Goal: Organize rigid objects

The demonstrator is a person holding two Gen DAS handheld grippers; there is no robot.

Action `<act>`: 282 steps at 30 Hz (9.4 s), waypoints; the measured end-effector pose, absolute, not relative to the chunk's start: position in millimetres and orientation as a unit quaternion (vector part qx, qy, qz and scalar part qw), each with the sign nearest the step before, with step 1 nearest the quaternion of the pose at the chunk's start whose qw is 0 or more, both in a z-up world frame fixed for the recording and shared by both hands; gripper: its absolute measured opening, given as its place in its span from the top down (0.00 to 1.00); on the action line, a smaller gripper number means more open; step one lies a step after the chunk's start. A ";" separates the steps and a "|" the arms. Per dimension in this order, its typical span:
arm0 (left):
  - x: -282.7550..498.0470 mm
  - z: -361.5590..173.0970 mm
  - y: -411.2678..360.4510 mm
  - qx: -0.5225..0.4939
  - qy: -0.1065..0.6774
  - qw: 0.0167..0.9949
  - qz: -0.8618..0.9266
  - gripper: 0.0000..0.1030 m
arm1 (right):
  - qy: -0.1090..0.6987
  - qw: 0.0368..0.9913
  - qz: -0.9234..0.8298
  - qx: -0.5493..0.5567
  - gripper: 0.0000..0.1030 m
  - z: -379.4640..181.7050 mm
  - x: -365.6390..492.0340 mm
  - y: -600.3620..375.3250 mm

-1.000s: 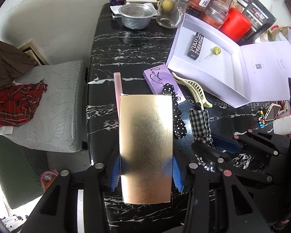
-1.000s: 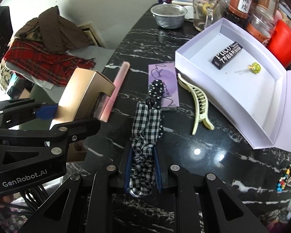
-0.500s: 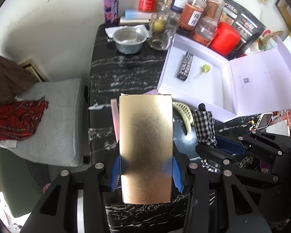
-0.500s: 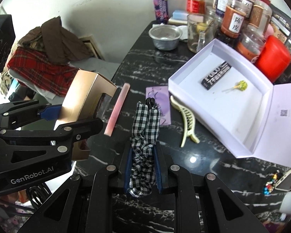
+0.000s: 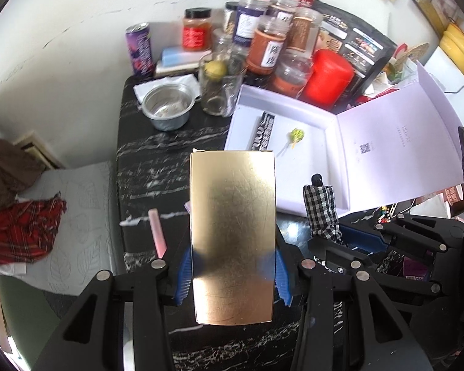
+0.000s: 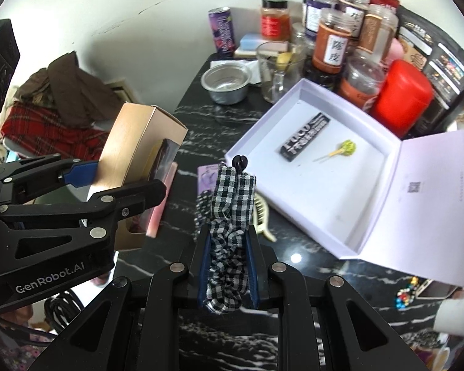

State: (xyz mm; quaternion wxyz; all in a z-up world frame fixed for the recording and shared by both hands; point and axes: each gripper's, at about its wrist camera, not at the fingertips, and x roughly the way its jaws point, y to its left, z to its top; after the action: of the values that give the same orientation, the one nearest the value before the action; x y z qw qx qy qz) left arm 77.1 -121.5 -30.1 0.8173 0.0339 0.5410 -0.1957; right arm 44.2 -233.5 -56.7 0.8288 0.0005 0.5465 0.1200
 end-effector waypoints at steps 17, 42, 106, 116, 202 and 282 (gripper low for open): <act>118.8 -16.2 -182.5 0.063 0.517 0.817 -0.246 0.58 | 0.540 0.839 0.069 0.023 0.80 -46.8 76.9 -289.6; 194.9 -30.9 -244.0 0.089 0.511 0.811 -0.271 0.58 | 0.527 0.848 0.002 0.049 0.80 -51.4 140.9 -359.5; 245.8 -132.4 -280.9 0.126 0.562 0.783 -0.232 0.20 | 0.575 0.805 -0.138 0.039 0.61 -130.8 191.1 -385.5; 236.6 -79.4 -259.1 0.111 0.533 0.806 -0.231 0.20 | 0.552 0.822 -0.138 0.036 0.61 -90.5 176.2 -382.2; 34.1 -17.8 -1.0 -0.008 0.527 0.848 -0.061 0.12 | 0.494 0.865 0.087 -0.017 0.32 -24.8 14.6 -177.2; 76.8 -181.4 -39.2 -0.011 0.653 0.746 -0.131 0.86 | 0.629 0.765 0.139 0.018 0.81 -190.4 65.2 -194.4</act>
State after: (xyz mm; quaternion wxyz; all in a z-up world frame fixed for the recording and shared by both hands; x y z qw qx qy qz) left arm 76.8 -39.2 -181.4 0.7460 -0.0107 0.6528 -0.1312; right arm 65.2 -194.4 -190.4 0.7649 0.0175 0.6287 0.1390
